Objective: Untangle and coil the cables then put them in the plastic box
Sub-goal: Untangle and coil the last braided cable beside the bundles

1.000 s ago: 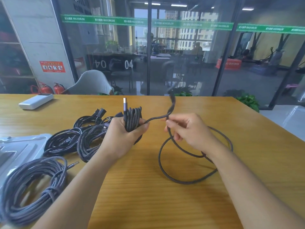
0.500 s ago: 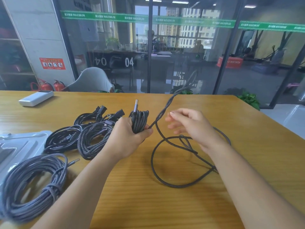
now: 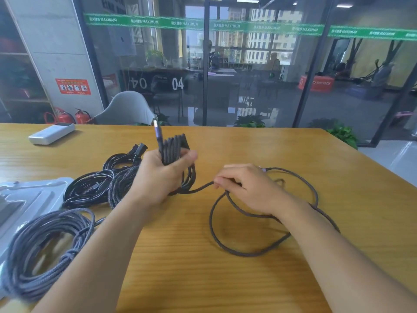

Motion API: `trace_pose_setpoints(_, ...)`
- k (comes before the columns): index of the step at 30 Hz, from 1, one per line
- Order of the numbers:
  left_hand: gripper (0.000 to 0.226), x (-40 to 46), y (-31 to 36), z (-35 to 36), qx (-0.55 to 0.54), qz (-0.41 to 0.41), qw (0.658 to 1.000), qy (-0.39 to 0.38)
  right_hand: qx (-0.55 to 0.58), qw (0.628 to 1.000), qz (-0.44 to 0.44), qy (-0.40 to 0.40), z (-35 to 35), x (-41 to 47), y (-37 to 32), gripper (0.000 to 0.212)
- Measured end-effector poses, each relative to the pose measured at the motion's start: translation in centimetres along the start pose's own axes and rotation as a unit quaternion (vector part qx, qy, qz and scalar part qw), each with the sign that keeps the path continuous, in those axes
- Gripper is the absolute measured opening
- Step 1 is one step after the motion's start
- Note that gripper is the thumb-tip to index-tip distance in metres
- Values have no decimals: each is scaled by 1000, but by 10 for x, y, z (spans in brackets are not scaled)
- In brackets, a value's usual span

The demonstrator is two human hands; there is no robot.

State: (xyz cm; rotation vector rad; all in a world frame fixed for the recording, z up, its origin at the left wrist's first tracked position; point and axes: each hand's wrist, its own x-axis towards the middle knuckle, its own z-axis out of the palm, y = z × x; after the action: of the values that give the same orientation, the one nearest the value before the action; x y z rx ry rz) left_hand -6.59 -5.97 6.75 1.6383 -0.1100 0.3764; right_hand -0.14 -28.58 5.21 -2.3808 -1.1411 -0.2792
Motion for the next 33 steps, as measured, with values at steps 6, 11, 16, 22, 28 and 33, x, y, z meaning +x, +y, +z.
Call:
trace_pose_setpoints(6, 30, 0, 7, -6, -165, -39, 978, -120, 50, 990, 73, -106, -4, 4, 5, 29)
trace_pose_setpoints(11, 28, -1, 9, -13, -130, -32, 983, -128, 86, 971, 123, -188, -21, -3, 14, 18)
trace_pose_setpoints(16, 24, 0, 6, -16, 112, -12, 991, -75, 118, 969, 178, -123, -32, -16, 36, 14)
trace_pose_setpoints(22, 24, -2, -13, 16, 295, 3, 946, -136, 148, 979, 135, -48, -25, -7, 19, 16)
trace_pose_setpoints(28, 49, 2, -19, 11, 303, 5, 947, -110, 116, 985, 130, -3, -37, -11, 21, 23)
trace_pose_setpoints(33, 49, 5, -16, -8, 303, 5, 953, -26, 26, 985, 169, 15, -61, -29, 41, 29)
